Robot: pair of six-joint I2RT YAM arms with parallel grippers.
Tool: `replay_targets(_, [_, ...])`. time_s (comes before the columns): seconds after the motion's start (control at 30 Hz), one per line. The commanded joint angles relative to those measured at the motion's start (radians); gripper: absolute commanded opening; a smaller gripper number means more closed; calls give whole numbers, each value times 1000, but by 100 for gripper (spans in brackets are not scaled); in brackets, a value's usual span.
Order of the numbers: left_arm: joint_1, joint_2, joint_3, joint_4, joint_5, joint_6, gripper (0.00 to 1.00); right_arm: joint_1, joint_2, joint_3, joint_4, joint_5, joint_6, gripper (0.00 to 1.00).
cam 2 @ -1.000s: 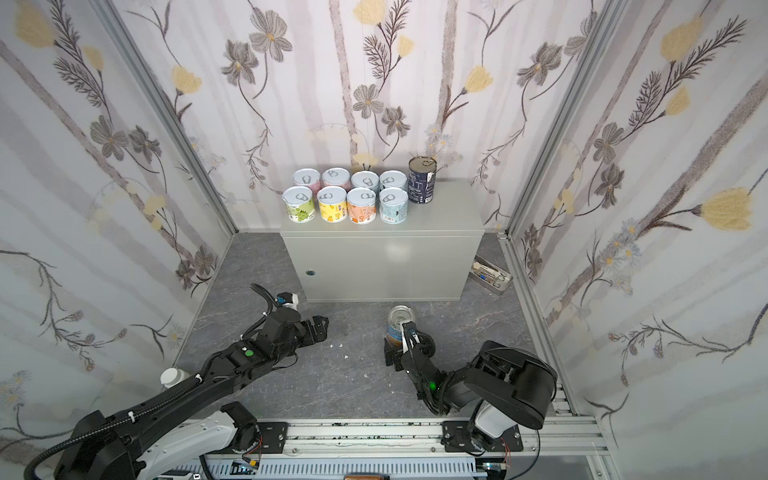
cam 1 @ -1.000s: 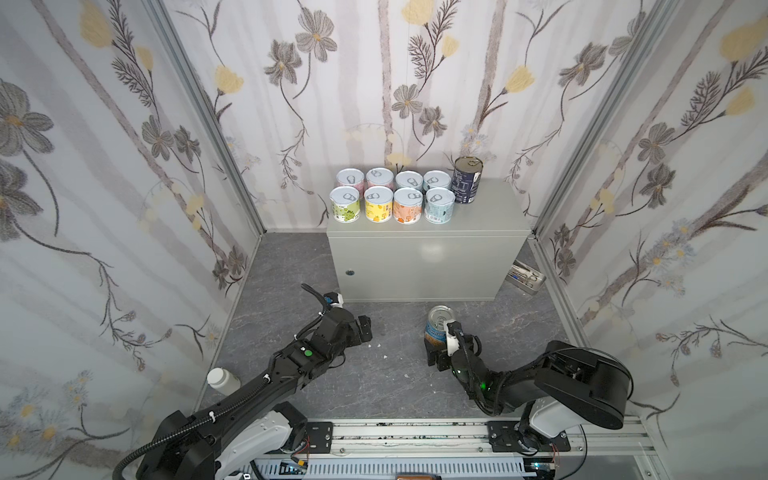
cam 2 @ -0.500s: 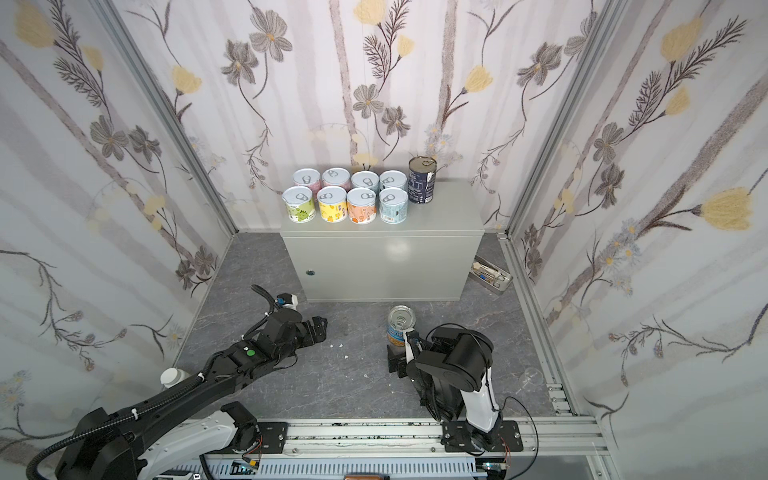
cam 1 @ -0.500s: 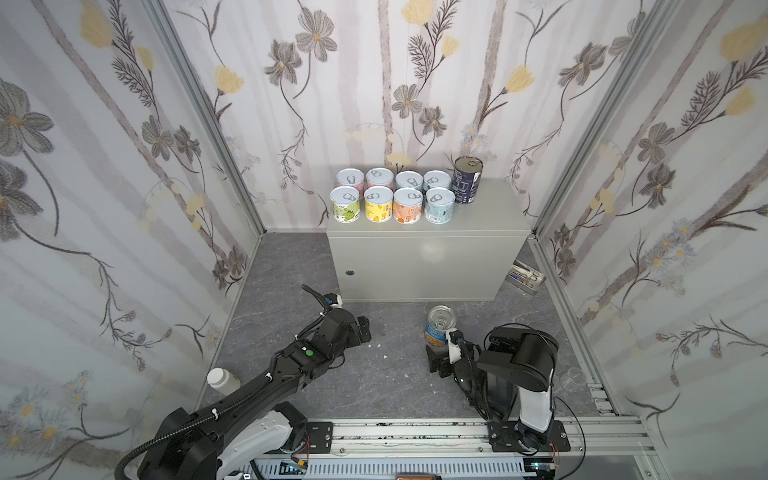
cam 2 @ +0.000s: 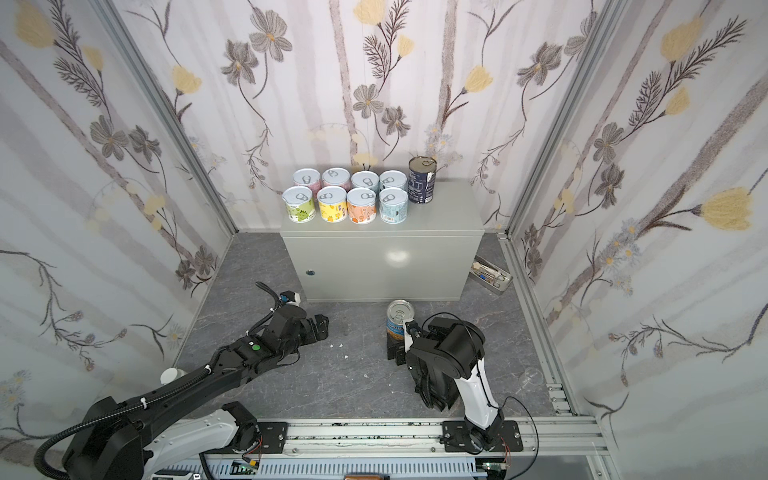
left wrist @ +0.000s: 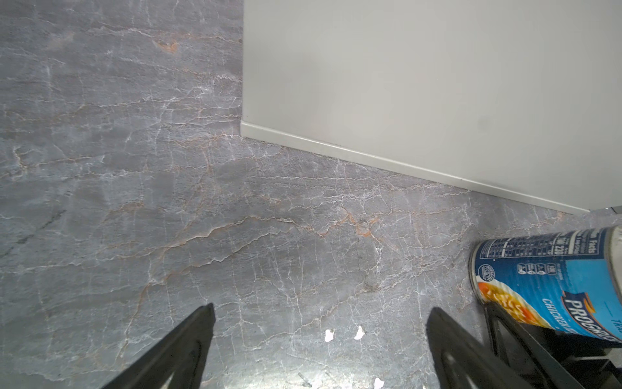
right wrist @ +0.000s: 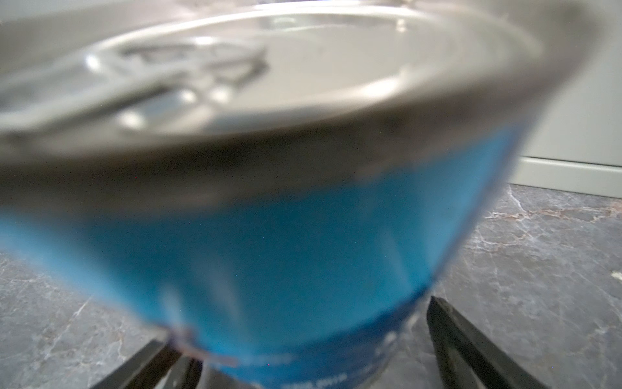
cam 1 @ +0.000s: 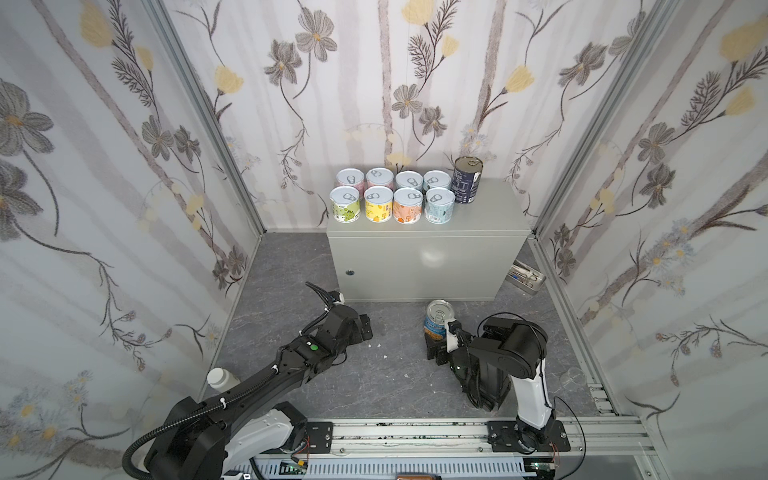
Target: Place and organize the canned foods onto the counter
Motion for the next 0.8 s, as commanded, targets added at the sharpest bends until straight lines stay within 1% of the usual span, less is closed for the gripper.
replay_targets(0.0, [3,5,16,3,-23,6,100,-10,4,2,224,-126,48,100])
replay_targets(0.3, [6,23,20,2,-23,15,100,-45,40,65,224,-165,14,100])
replay_targets(0.37, [8,24,16,2,-23,18,100,-80,41,80,224,-181,1,100])
replay_targets(0.63, [17,19,13,-1,-22,23,100,-87,53,100,224,-210,1,100])
replay_targets(0.77, [17,22,14,-1,-19,19,100,-88,49,101,225,-209,5,95])
